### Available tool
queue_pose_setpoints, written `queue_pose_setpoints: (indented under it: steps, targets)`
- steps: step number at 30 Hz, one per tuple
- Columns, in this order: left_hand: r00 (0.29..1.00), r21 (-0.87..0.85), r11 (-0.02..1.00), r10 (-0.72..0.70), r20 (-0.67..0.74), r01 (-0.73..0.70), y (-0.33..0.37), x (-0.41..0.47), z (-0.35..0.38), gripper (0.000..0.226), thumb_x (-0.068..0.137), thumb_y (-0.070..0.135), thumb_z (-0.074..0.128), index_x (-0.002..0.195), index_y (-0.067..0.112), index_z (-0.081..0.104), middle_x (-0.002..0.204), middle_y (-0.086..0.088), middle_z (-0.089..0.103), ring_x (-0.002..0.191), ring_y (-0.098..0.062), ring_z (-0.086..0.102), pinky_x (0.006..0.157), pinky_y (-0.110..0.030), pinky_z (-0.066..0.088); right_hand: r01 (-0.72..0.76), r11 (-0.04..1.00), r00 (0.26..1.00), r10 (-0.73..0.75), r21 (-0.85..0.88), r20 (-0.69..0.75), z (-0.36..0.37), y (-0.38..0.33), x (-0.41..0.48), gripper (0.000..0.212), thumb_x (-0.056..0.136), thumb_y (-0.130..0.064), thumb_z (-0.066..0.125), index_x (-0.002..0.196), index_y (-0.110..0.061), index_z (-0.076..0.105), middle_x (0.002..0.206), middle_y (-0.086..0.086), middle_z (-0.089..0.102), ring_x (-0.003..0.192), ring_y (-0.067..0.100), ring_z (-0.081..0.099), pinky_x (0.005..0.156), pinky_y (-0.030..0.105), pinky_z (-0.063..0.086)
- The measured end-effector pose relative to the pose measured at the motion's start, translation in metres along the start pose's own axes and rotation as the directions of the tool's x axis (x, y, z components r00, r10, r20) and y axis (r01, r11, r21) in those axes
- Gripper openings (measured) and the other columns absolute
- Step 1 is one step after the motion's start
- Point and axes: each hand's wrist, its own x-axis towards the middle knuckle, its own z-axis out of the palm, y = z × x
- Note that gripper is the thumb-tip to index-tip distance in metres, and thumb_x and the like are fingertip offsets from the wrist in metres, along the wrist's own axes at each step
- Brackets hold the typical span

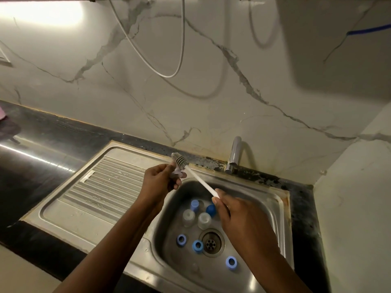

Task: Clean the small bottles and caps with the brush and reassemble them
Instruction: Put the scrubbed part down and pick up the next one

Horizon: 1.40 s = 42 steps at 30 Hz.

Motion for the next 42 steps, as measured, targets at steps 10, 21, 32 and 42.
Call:
queue_pose_setpoints:
  steps: [10, 21, 32, 42]
  targets:
    - [0.970, -0.370, 0.897, -0.223, 0.098, 0.243, 0.014, 0.001, -0.008, 0.026, 0.106, 0.024, 0.060, 0.110, 0.001, 0.072, 0.090, -0.015, 0.073, 0.074, -0.021, 0.067, 0.064, -0.025, 0.063, -0.002, 1.000, 0.998, 0.003, 0.014, -0.063, -0.001, 0.008, -0.002, 0.046, 0.107, -0.056, 0.036, 0.145, -0.038, 0.055, 0.072, -0.015, 0.060, 0.063, 0.001, 0.062, 0.059, 0.016, 0.053]
    - [0.981, -0.323, 0.928, -0.160, 0.109, 0.187, 0.009, 0.006, -0.014, 0.017, 0.099, 0.011, 0.067, 0.111, 0.000, 0.070, 0.095, -0.017, 0.075, 0.078, -0.019, 0.071, 0.070, -0.024, 0.063, -0.026, 0.994, 0.998, 0.033, 0.104, -0.062, 0.009, 0.014, -0.010, 0.045, 0.105, -0.055, 0.041, 0.143, -0.039, 0.057, 0.070, -0.010, 0.063, 0.065, 0.005, 0.066, 0.065, 0.020, 0.057]
    - [0.958, -0.282, 0.923, -0.213, 0.190, 0.261, 0.007, -0.006, 0.007, 0.028, 0.107, 0.012, 0.056, 0.128, -0.002, 0.066, 0.108, -0.021, 0.071, 0.078, -0.019, 0.067, 0.073, -0.027, 0.063, -0.049, 0.998, 0.988, 0.054, 0.041, -0.144, 0.000, 0.013, 0.008, 0.040, 0.105, -0.054, 0.041, 0.124, -0.032, 0.069, 0.069, -0.011, 0.064, 0.063, 0.001, 0.063, 0.061, 0.019, 0.055]
    - [0.960, -0.335, 0.909, -0.187, 0.208, 0.250, 0.014, 0.001, -0.006, 0.024, 0.100, 0.011, 0.065, 0.119, -0.002, 0.071, 0.102, -0.017, 0.073, 0.079, -0.018, 0.066, 0.070, -0.023, 0.063, -0.009, 0.993, 0.992, 0.024, 0.116, -0.128, 0.007, 0.021, -0.014, 0.047, 0.102, -0.058, 0.042, 0.142, -0.040, 0.058, 0.072, -0.011, 0.064, 0.067, 0.003, 0.065, 0.066, 0.019, 0.056]
